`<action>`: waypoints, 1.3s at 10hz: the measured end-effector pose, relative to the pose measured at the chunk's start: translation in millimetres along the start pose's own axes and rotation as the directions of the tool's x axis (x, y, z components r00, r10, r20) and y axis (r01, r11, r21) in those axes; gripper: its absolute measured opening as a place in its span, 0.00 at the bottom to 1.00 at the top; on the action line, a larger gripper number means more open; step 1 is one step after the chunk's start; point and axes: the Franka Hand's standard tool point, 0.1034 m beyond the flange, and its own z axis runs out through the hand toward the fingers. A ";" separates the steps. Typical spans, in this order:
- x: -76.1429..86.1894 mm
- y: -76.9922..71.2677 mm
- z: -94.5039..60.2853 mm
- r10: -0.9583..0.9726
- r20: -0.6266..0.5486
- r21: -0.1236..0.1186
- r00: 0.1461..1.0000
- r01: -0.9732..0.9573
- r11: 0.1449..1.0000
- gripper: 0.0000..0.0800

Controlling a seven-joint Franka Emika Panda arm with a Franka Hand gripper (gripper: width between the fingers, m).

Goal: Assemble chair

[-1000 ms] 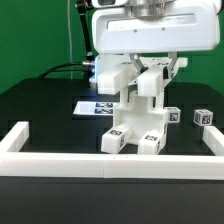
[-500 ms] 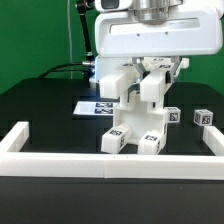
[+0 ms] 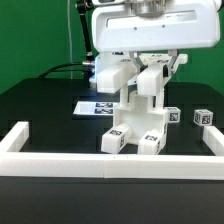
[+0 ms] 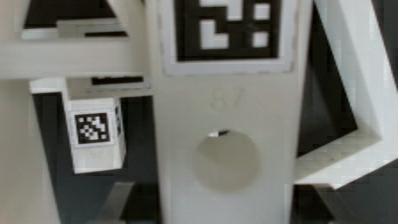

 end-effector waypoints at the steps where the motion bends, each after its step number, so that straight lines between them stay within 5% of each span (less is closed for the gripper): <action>1: -0.5 -1.7 -1.9 0.006 -0.001 0.002 1.000 -0.006 1.000 0.36; 11: 2.5 -1.8 0.4 0.011 -0.063 0.010 0.998 -0.010 1.000 0.36; 13: 8.6 -10.3 -6.5 0.013 -0.243 0.043 0.970 -0.003 0.999 0.36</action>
Offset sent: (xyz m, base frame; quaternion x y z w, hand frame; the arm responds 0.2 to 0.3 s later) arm 0.0000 0.0000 0.0000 0.0000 0.0000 0.0000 1.0000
